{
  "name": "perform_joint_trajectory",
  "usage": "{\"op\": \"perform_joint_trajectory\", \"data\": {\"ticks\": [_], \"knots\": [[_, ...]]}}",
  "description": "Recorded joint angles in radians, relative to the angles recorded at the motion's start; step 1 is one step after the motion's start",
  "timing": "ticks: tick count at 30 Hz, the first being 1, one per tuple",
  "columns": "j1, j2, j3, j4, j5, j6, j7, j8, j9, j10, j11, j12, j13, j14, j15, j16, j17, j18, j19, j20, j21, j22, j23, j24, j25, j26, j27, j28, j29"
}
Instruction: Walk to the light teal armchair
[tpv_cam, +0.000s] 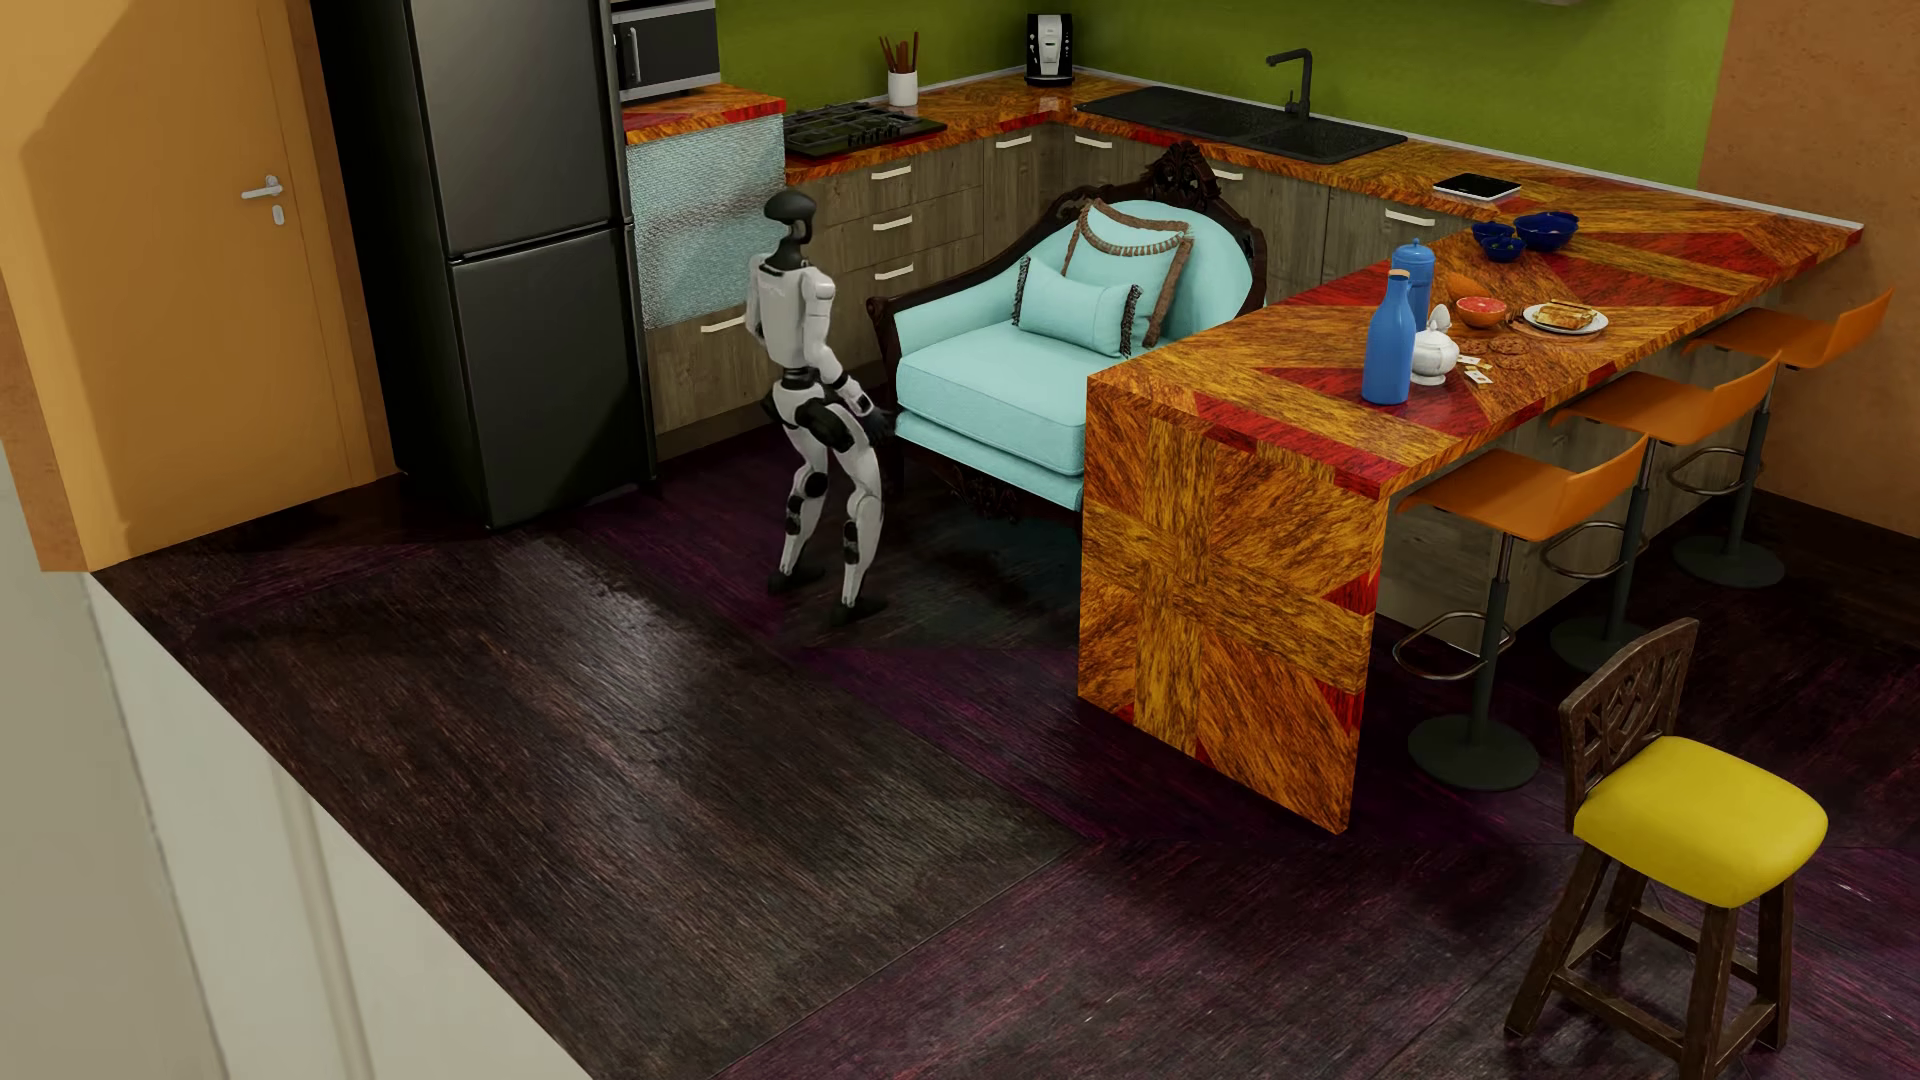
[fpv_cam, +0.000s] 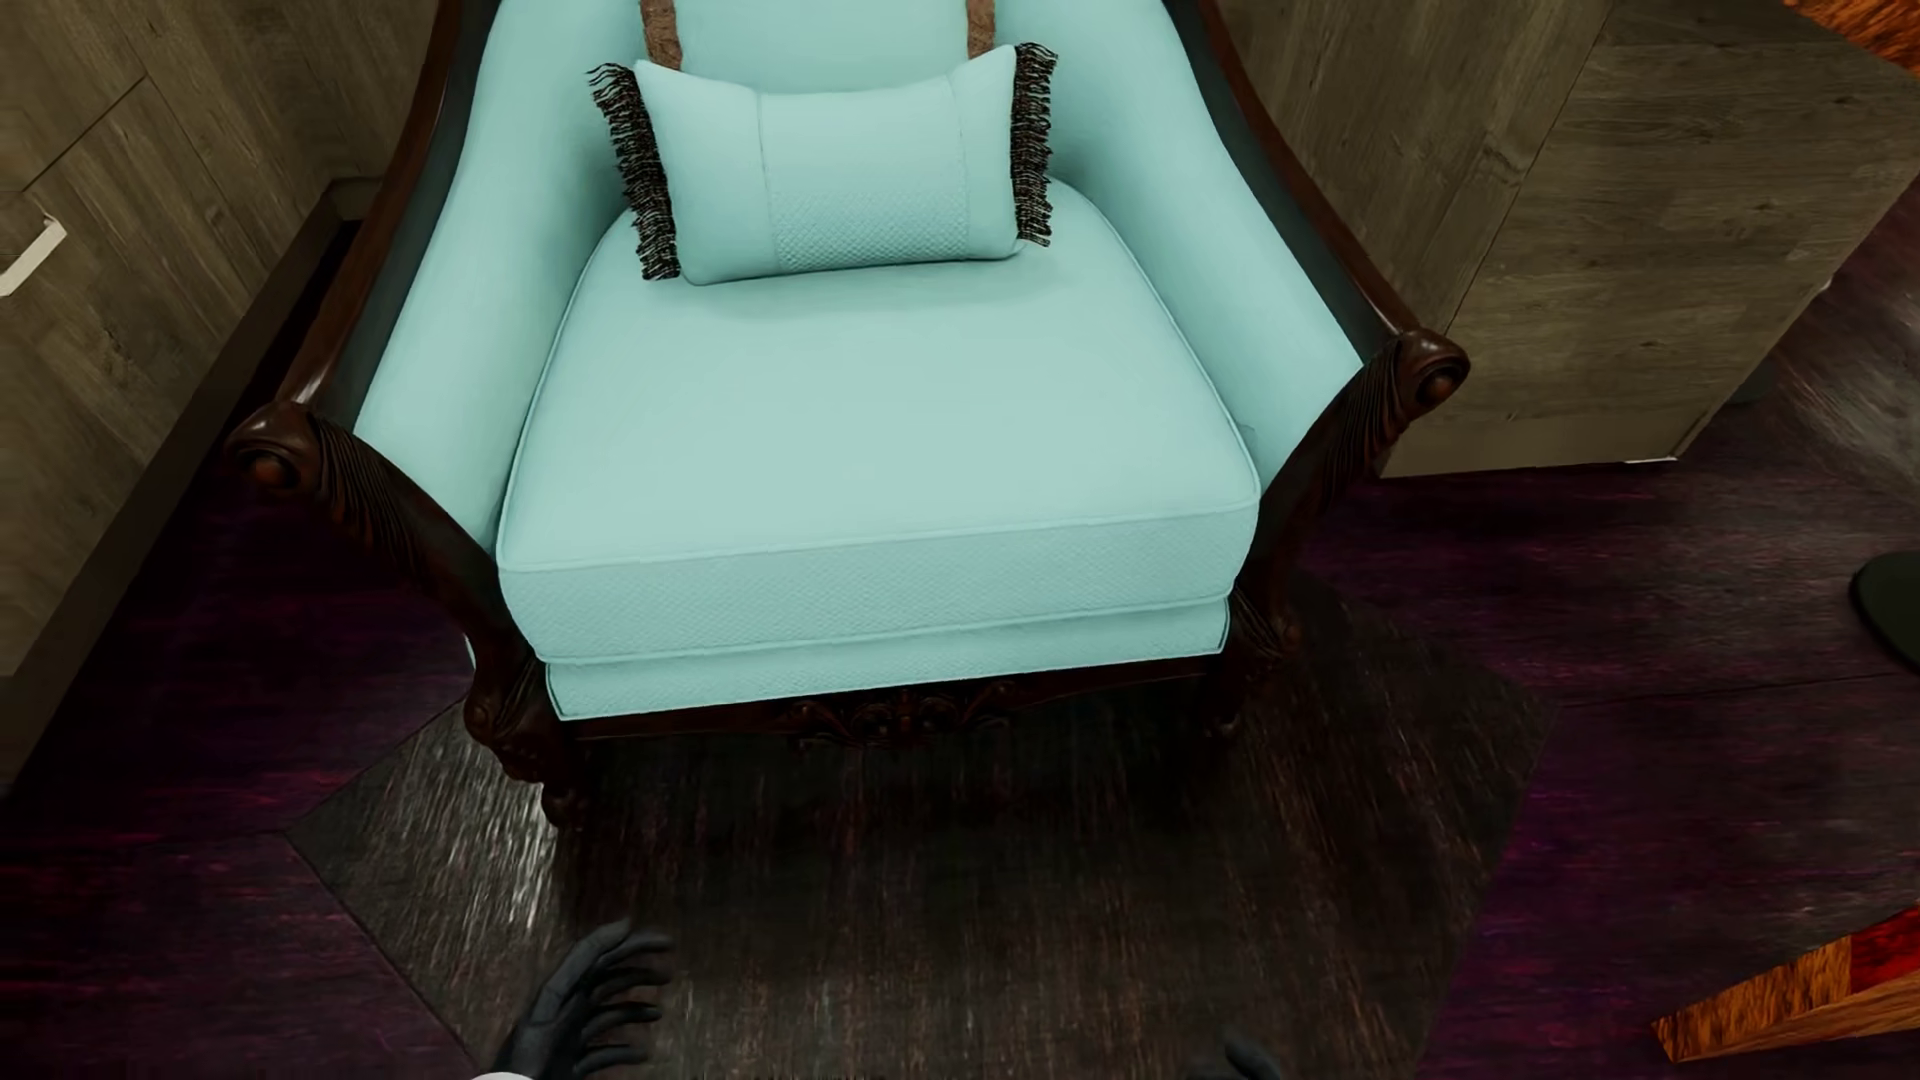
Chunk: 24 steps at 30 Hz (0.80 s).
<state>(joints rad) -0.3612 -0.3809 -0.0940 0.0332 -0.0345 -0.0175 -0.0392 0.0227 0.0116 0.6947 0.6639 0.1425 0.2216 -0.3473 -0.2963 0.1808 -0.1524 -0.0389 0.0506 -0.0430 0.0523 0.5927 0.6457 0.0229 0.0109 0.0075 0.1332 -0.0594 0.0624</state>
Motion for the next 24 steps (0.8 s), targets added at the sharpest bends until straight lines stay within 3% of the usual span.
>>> {"op": "perform_joint_trajectory", "data": {"ticks": [3,7,12,15,18,20,24], "knots": [[0.001,-0.003,0.016,-0.007,-0.006,0.012,0.003,0.004,0.028,-0.006,0.002,-0.001,-0.034,0.013,0.008,-0.003,-0.011,0.002,0.002,-0.013,0.008,0.000,0.003,-0.031,0.003,0.025,-0.002,0.007,-0.025],[-0.003,-0.004,0.041,-0.009,-0.009,0.025,-0.003,-0.003,0.028,-0.009,-0.003,0.010,-0.041,0.020,0.014,0.018,-0.002,0.001,0.002,0.018,0.014,-0.003,-0.008,-0.008,-0.008,0.043,-0.036,0.008,-0.043],[0.005,-0.003,0.023,0.002,0.001,0.014,0.003,0.001,0.015,-0.024,-0.011,-0.015,-0.014,0.024,0.018,-0.017,-0.023,-0.007,-0.006,-0.008,-0.004,-0.002,0.015,-0.015,-0.003,0.027,-0.014,0.014,-0.004],[0.006,0.008,0.018,0.006,0.004,0.020,-0.008,-0.010,0.024,-0.021,-0.021,0.002,-0.007,0.022,0.021,0.010,-0.008,-0.009,-0.008,0.009,-0.028,0.001,-0.014,-0.007,-0.029,-0.001,-0.041,0.016,-0.049],[0.004,0.007,0.023,-0.004,-0.006,0.009,-0.020,-0.022,0.031,-0.012,0.000,-0.008,-0.020,0.020,0.007,-0.012,0.009,-0.010,-0.009,-0.002,-0.011,-0.013,0.007,-0.007,-0.023,0.032,-0.071,0.046,-0.070],[0.006,0.000,0.035,-0.009,-0.012,0.002,-0.015,-0.017,0.018,-0.022,0.007,-0.006,-0.007,0.023,0.001,-0.019,0.013,-0.011,-0.010,-0.009,-0.004,-0.001,0.004,-0.012,-0.005,0.020,-0.071,0.054,-0.066],[0.004,0.000,0.032,-0.007,-0.010,0.021,-0.012,-0.014,0.019,-0.010,0.012,-0.011,-0.016,0.011,-0.005,-0.015,-0.001,-0.008,-0.007,0.010,-0.016,0.005,-0.007,-0.015,-0.007,0.026,-0.057,0.021,-0.052]]}}
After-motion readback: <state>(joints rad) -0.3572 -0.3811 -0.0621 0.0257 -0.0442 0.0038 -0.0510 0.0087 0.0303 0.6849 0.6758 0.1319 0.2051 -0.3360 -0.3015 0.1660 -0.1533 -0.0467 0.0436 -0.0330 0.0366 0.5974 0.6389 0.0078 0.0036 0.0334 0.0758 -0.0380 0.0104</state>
